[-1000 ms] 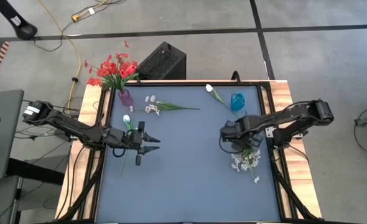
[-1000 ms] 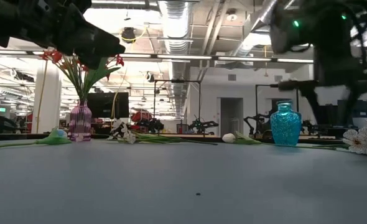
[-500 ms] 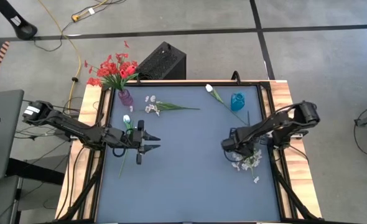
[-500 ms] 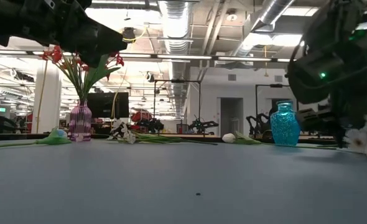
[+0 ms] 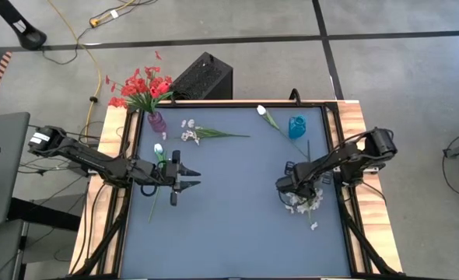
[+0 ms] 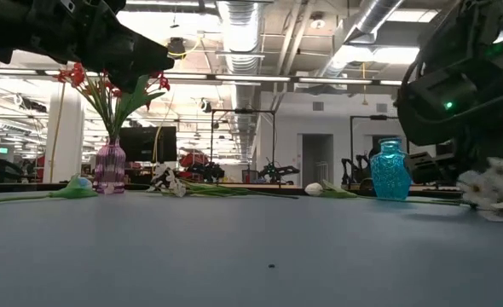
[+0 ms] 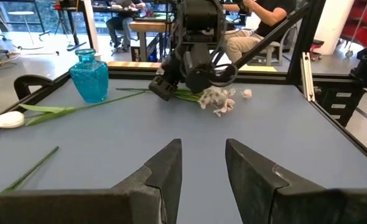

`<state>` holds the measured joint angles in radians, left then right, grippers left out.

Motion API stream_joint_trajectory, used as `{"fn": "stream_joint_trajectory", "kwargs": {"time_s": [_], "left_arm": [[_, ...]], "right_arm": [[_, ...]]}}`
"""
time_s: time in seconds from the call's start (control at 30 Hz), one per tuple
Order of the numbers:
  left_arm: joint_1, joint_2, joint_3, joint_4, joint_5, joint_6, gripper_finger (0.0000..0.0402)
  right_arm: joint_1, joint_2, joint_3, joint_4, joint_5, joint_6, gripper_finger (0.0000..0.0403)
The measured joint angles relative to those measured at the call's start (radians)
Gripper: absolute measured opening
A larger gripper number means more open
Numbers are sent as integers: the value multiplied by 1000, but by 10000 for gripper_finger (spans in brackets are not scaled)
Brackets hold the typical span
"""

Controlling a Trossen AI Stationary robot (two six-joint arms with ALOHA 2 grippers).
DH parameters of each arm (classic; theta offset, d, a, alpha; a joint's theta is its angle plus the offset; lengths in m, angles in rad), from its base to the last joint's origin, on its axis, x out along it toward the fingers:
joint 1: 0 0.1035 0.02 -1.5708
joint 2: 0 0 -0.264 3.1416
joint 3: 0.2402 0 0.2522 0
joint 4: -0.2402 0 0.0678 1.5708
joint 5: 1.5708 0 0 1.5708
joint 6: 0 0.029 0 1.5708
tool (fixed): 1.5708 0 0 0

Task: Sort flowers into vase by color
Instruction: Put the bottom white flowers into the blue vase

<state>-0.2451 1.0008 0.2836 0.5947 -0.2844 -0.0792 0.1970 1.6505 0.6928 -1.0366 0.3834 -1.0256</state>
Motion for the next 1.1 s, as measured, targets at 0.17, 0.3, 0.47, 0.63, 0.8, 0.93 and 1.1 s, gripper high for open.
{"fn": "stream_joint_trajectory", "kwargs": {"time_s": [0.17,0.3,0.47,0.63,0.8,0.93,1.1], "left_arm": [[0,0,0,-1,0,0,112],[0,0,0,-1,0,7,112],[0,0,0,-1,0,8,112],[0,0,0,-1,0,8,112],[0,0,0,-2,0,8,112],[0,0,0,-8,0,7,112],[0,0,0,-8,6,6,112]], "right_arm": [[59,1,42,-19,-54,26,53],[107,1,98,-37,-160,105,30],[166,-2,192,-19,-301,231,30],[179,-58,280,98,-435,392,30],[122,-238,284,181,-496,459,30],[32,-444,284,189,-408,493,30],[-118,-694,284,268,-278,526,30]]}}
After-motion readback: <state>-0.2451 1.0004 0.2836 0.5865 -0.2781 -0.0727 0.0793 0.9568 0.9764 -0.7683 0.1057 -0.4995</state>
